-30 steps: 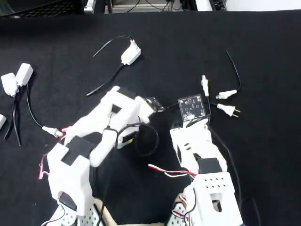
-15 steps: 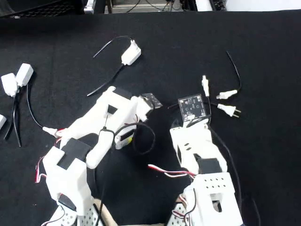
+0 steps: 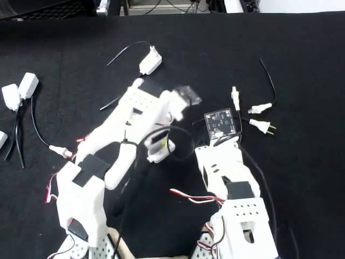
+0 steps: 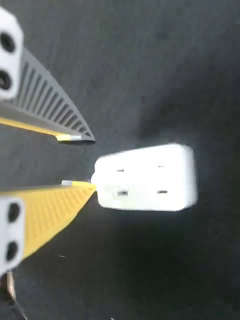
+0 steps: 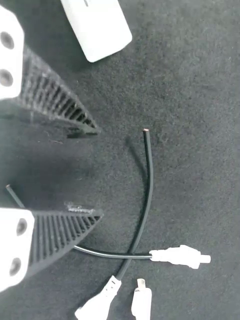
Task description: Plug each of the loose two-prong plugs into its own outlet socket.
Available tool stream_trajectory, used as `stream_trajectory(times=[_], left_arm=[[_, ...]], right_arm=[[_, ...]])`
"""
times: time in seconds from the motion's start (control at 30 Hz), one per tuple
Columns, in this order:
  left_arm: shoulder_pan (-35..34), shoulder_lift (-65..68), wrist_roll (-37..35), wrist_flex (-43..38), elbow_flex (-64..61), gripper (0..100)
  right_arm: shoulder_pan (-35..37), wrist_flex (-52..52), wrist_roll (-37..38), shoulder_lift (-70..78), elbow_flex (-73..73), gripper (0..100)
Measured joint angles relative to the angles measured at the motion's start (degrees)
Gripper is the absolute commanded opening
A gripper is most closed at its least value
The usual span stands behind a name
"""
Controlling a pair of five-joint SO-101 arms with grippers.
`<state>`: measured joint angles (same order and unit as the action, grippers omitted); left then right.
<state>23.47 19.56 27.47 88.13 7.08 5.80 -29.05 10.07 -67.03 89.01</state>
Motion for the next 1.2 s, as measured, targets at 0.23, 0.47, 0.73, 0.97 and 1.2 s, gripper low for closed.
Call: stream_trajectory(times=[0.23,0.47,0.73,0.97,1.2], left_arm=[[0.0,0.0,-0.1,0.2,3.1,15],[-7.0,0.1,-0.1,0.5,6.9,15],[-31.8,0.0,2.7,9.8,23.9,15],[-44.8,0.1,1.2,11.4,22.5,15],[-46.5,0.1,-7.3,11.4,6.7,14]], right_arm=[[0.0,0.0,0.0,0.0,0.0,21.9],[0.0,0.0,0.0,0.0,0.0,21.9],[0.0,0.8,0.0,0.0,0.2,21.9],[0.0,1.6,0.0,0.0,0.4,21.9],[0.0,1.6,0.0,0.0,0.4,21.9]])
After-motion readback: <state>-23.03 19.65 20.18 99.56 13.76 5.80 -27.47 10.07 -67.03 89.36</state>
